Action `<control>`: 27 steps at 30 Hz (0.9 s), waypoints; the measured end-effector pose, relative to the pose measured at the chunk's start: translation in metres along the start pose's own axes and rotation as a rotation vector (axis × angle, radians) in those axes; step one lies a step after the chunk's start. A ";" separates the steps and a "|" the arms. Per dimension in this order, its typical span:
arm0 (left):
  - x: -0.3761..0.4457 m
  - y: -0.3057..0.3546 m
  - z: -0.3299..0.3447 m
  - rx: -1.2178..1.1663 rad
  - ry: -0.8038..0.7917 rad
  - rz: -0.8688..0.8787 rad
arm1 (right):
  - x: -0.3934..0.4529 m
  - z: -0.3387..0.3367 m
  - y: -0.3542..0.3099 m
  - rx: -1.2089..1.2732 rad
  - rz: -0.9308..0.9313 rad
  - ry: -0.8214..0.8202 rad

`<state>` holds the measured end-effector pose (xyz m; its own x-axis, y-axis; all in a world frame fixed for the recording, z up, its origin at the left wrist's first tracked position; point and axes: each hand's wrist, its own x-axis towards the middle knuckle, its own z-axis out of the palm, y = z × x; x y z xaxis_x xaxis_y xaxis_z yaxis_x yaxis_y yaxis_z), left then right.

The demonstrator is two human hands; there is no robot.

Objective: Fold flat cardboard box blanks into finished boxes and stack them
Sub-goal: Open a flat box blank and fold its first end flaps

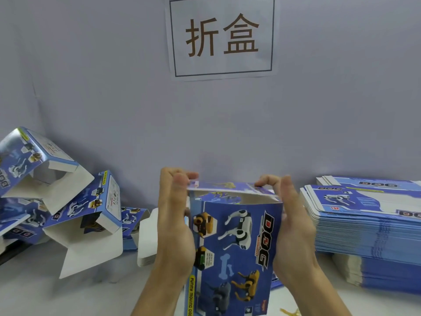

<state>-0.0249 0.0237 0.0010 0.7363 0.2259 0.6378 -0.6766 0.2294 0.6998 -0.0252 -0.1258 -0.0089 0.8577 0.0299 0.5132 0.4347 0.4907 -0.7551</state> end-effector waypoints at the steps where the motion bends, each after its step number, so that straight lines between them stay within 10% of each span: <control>1: -0.001 0.001 0.000 0.033 -0.026 -0.001 | 0.001 -0.001 0.000 -0.015 -0.022 -0.023; 17: 0.012 0.020 -0.026 0.516 -0.318 0.277 | -0.001 -0.011 -0.002 -0.360 -0.224 -0.013; 22: 0.011 0.022 -0.032 0.544 -0.544 -0.302 | 0.000 -0.017 -0.019 -0.116 -0.054 0.064; 27: 0.012 0.033 -0.044 0.529 -0.856 -0.473 | -0.004 -0.047 -0.043 0.369 0.357 0.029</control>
<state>-0.0390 0.0757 0.0169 0.8219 -0.5525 0.1391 -0.3854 -0.3594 0.8499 -0.0348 -0.1882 0.0024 0.9445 0.2304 0.2341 -0.0084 0.7293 -0.6841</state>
